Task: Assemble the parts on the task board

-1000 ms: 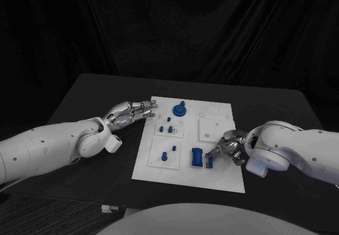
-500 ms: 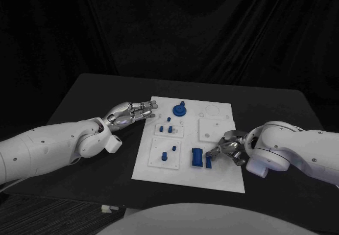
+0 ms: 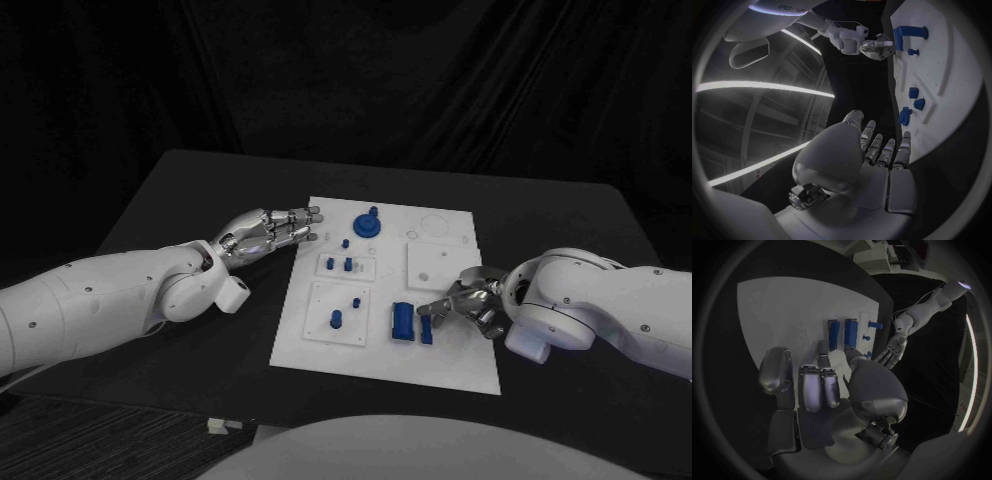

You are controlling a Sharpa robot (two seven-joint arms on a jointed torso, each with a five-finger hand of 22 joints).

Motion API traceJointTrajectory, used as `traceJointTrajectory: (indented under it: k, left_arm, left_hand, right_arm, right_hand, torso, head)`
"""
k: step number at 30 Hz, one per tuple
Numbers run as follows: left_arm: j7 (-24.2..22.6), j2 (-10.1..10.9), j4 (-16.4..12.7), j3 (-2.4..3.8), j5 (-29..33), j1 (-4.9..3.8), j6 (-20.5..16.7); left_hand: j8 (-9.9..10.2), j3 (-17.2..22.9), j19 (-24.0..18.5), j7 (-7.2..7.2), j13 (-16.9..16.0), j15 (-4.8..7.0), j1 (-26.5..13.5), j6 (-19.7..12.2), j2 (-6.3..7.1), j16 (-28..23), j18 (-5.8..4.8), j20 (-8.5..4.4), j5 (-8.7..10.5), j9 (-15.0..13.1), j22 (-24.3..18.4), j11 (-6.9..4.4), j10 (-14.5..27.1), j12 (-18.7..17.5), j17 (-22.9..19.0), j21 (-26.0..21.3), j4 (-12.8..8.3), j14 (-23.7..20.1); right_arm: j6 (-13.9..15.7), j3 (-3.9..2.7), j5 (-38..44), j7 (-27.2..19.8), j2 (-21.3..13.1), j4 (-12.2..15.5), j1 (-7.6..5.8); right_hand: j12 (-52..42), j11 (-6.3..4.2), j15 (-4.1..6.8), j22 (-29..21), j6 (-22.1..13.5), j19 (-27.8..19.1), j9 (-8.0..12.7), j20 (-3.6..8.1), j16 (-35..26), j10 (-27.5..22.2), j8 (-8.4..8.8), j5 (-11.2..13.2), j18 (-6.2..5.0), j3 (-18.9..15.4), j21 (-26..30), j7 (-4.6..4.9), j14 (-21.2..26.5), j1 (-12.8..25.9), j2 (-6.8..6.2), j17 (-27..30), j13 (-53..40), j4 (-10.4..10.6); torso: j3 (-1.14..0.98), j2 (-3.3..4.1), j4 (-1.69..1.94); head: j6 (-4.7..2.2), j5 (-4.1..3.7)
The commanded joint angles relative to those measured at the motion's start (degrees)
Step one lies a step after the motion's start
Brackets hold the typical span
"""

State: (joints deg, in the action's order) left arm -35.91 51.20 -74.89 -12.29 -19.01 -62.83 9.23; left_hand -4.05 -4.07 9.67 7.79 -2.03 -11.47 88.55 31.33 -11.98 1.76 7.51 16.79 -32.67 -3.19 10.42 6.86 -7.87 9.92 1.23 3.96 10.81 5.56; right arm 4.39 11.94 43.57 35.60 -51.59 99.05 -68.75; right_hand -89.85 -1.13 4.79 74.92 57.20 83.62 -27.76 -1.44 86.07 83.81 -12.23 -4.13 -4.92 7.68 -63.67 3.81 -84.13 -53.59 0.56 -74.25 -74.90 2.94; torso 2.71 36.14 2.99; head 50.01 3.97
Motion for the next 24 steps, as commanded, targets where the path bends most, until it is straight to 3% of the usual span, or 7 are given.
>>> traceJointTrajectory:
  k: [1,6,8,10,16,21,24]
  left_arm:
    - [-0.6,0.0,-0.1,0.05,0.4,0.11,0.7]
    - [-0.6,0.0,-0.1,0.05,0.4,0.13,0.6]
    - [-0.6,0.0,-0.1,0.05,0.4,0.14,0.6]
    - [-0.5,0.1,-0.1,0.05,0.4,0.15,0.6]
    - [-0.4,0.1,-0.1,0.05,0.4,0.17,0.6]
    - [-0.4,0.0,-0.1,0.05,0.4,0.18,0.6]
    - [-0.5,0.0,-0.1,0.05,0.4,0.19,0.6]
  left_hand:
    - [-0.3,0.3,0.5,0.24,-0.1,-0.12,-0.1,0.3,0.53,0.2,-0.98,0.09,-0.35,-0.1,0.0,0.07,-0.2,0.1,0.1,0.4,0.1,0.5]
    - [-0.3,0.3,0.5,0.24,-0.1,-0.12,-0.1,0.3,0.53,0.2,-0.98,0.09,-0.35,-0.1,0.0,0.07,-0.2,0.1,0.1,0.4,0.1,0.5]
    - [-0.3,0.3,0.5,0.24,-0.1,-0.12,-0.1,0.3,0.53,0.2,-0.98,0.09,-0.35,-0.1,0.0,0.07,-0.2,0.1,0.1,0.4,0.1,0.5]
    - [-0.3,0.3,0.5,0.24,-0.1,-0.12,-0.1,0.3,0.53,0.2,-0.98,0.09,-0.35,-0.1,0.0,0.07,-0.2,0.1,0.1,0.4,0.1,0.5]
    - [-0.4,0.4,0.5,0.28,-0.1,-0.16,-0.1,0.6,0.55,0.2,-1.03,0.09,-0.35,-0.1,-0.1,0.10,-0.4,0.2,0.1,0.4,0.1,0.5]
    - [-0.5,0.6,0.6,0.40,-0.1,-0.11,-0.2,0.9,0.57,0.2,-1.13,0.08,-0.36,-0.1,-0.1,0.29,-0.6,0.4,0.1,0.4,0.0,0.5]
    - [-0.6,0.6,0.6,0.47,-0.2,-0.06,-0.2,1.2,0.57,0.2,-1.18,0.08,-0.36,-0.2,-0.1,0.39,-0.7,0.4,0.1,0.4,0.0,0.5]
  right_arm:
    - [0.4,-0.01,0.4,0.1,-0.8,0.7,0.15]
    - [1.7,-0.02,0.5,-1.5,-2.9,2.2,-0.27]
    - [2.3,-0.03,0.5,-2.5,-3.7,2.8,-0.70]
    - [3.0,-0.03,0.5,-3.9,-4.6,3.5,-1.11]
    - [4.3,-0.03,0.5,-9.0,-6.6,4.7,-1.67]
    - [2.4,-0.02,0.5,-12.1,-7.1,5.1,-1.74]
    - [1.0,-0.01,0.5,-12.9,-7.1,5.3,-1.55]
  right_hand:
    - [-0.1,0.28,-0.20,8.3,-0.6,-0.3,0.1,-0.23,-0.3,6.2,-0.46,1.0,-0.13,-1.9,0.3,-0.14,-3.3,2.6,-0.44,0.1,-15.1,2.0]
    - [-0.1,0.21,-0.14,8.4,-0.6,-0.2,0.1,-0.17,-0.2,6.2,-0.95,0.9,-0.12,-5.5,0.1,-0.23,-3.3,5.3,-0.15,-0.1,-15.1,6.1]
    - [-0.1,0.08,-0.04,8.4,-0.2,-0.1,0.2,-0.11,-0.1,6.2,-1.37,0.3,-0.08,-7.4,-0.1,-0.38,-3.4,6.8,1.23,-0.5,-15.1,9.5]
    - [-0.1,-0.07,0.08,8.5,0.4,-0.1,0.4,0.01,0.0,6.2,-1.59,-2.9,-0.04,-9.6,-0.3,-0.56,-3.4,8.3,2.70,-0.7,-15.1,13.5]
    - [-0.1,-0.14,0.12,8.7,1.6,0.1,2.1,0.06,0.4,6.2,-0.85,-0.5,0.10,-14.9,-1.2,-0.64,-3.6,13.2,7.50,-1.7,-15.1,13.9]
    - [-0.1,0.64,-0.51,9.0,0.3,0.3,5.0,-0.42,0.7,6.2,1.87,1.2,0.32,-19.1,-2.3,0.25,-3.7,13.9,9.34,-2.4,-15.1,13.8]
    - [-0.1,0.77,-0.59,9.0,0.1,0.3,5.4,-0.51,0.7,6.2,2.24,1.2,0.36,-19.6,-2.5,0.36,-3.7,13.8,9.52,-2.6,-15.1,13.8]
  torso:
    - [0.00,0.00,0.00]
    - [-0.01,-0.02,0.00]
    - [-0.01,-0.02,0.00]
    - [-0.02,-0.02,0.00]
    - [-0.01,-0.04,-0.01]
    - [0.00,-0.03,-0.03]
    - [-0.01,-0.02,0.02]
  head:
    - [-0.01,0.12]
    - [-0.01,-0.03]
    - [-0.01,-0.04]
    - [-0.01,0.01]
    - [-0.01,0.00]
    - [-0.01,-0.09]
    - [-0.01,-0.13]
